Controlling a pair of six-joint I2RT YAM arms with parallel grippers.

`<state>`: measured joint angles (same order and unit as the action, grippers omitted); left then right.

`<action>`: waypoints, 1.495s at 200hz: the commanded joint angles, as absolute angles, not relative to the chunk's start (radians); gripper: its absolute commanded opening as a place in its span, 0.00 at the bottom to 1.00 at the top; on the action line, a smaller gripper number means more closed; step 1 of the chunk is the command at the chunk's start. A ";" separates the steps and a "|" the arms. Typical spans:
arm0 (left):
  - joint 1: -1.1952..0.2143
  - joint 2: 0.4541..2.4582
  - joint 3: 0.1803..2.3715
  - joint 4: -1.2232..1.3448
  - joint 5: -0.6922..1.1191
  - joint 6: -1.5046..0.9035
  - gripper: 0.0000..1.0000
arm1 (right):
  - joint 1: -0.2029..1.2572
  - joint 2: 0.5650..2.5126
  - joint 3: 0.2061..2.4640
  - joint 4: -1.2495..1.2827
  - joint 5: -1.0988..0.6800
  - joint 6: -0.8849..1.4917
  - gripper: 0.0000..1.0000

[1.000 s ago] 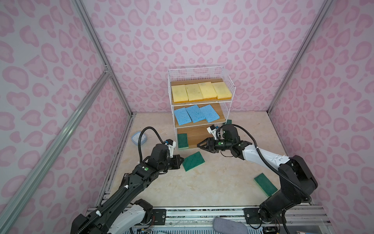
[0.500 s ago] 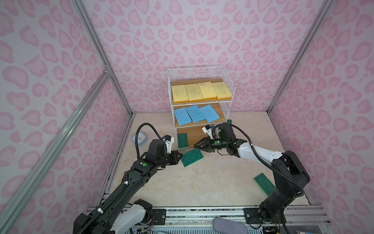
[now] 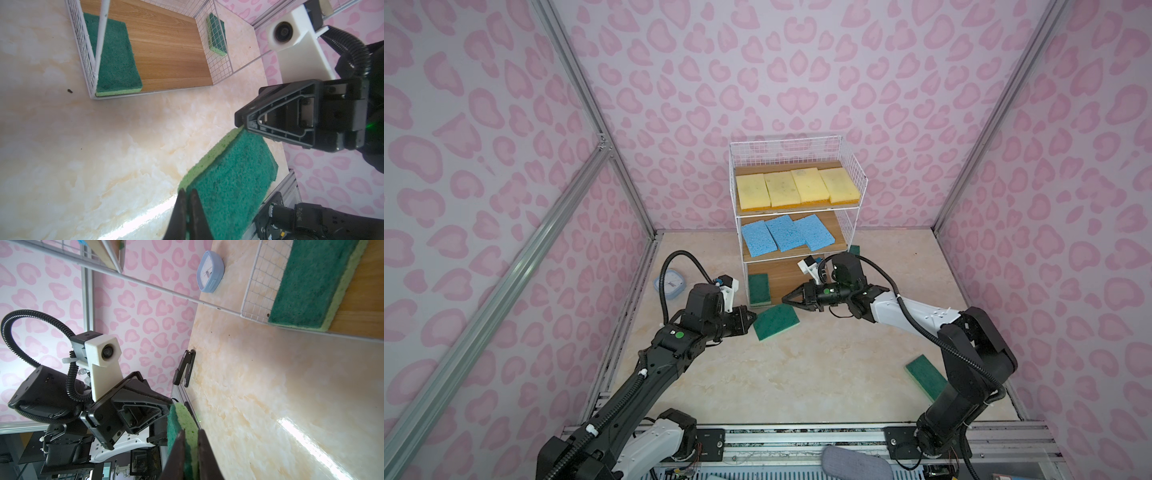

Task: Arrange cleaning sponges on a shelf
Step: Place the cleaning sponge at the shelf.

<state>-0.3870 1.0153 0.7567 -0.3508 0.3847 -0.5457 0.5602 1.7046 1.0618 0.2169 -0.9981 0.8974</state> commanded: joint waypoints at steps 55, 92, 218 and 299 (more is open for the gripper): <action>-0.381 1.047 0.796 -0.337 0.359 -0.526 0.05 | 0.567 1.650 0.997 0.234 -1.014 0.890 0.11; -0.380 1.004 0.789 -0.365 0.307 -0.537 0.53 | 0.569 1.602 0.833 0.489 -0.827 1.086 0.06; -0.377 0.696 0.784 -0.680 0.130 -0.461 0.85 | 0.760 1.490 0.497 0.802 0.251 1.488 0.07; -0.375 0.695 0.765 -0.661 0.191 -0.442 0.85 | 0.803 1.719 0.733 0.832 0.498 1.509 0.08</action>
